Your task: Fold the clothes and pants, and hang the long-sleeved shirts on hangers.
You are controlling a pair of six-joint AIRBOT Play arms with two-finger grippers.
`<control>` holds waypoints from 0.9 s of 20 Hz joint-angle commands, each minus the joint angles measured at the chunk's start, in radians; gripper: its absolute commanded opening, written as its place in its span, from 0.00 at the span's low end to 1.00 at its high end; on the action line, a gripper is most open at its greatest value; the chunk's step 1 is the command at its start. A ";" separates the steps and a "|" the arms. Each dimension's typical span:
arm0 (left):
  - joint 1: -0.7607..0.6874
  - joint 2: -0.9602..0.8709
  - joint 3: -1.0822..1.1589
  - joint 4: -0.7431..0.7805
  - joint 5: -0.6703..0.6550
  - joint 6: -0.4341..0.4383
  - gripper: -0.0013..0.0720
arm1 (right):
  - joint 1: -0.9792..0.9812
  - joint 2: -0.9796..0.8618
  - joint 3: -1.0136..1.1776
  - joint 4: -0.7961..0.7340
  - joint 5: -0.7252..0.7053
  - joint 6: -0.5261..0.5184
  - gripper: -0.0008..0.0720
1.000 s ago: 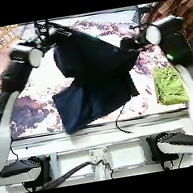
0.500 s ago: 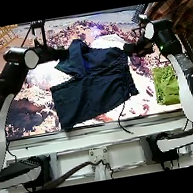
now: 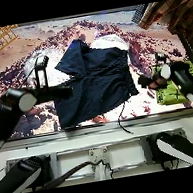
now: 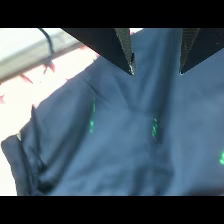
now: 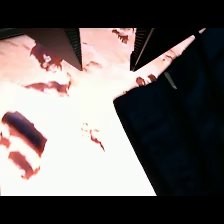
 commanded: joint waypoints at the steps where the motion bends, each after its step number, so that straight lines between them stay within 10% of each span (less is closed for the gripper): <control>1: -0.034 0.114 -0.136 -0.034 0.035 -0.071 0.40 | -0.078 0.052 -0.179 0.198 -0.100 -0.117 0.68; 11: -0.034 0.144 -0.196 -0.040 0.035 -0.093 0.40 | -0.086 -0.109 -0.193 0.493 -0.317 -0.194 0.74; 18: -0.034 0.172 -0.245 -0.039 0.045 -0.119 0.40 | -0.086 -0.123 -0.193 0.489 -0.403 -0.209 0.32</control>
